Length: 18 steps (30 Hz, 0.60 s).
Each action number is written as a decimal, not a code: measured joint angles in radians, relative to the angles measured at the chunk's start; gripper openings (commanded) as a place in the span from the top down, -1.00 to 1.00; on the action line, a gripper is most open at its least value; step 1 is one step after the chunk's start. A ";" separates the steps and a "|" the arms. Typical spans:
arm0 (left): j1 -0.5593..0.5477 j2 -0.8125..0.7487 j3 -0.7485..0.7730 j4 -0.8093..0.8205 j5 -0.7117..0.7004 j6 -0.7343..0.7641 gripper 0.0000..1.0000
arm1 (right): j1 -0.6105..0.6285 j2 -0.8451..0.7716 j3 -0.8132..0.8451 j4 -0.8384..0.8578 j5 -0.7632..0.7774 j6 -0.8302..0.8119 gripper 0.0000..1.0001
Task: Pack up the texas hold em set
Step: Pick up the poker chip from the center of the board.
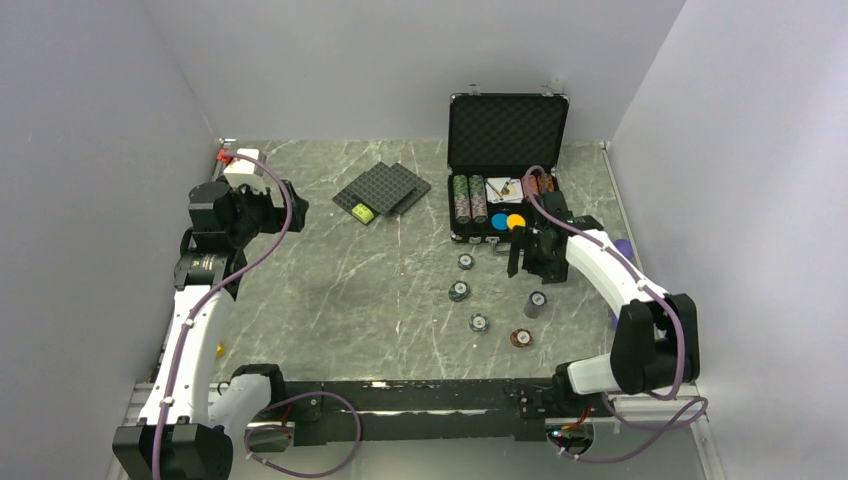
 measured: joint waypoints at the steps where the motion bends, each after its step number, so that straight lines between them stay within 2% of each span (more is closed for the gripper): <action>1: 0.000 -0.001 0.000 0.000 0.000 0.000 -0.97 | 0.010 0.018 0.005 -0.022 0.015 0.003 -0.62; 9: 0.000 -0.004 0.000 0.000 0.000 0.000 -0.97 | 0.075 0.061 0.046 -0.145 0.124 0.014 -0.58; 18: 0.000 -0.004 0.000 0.000 0.000 0.000 -0.97 | 0.094 0.079 0.040 -0.175 0.132 0.026 -0.39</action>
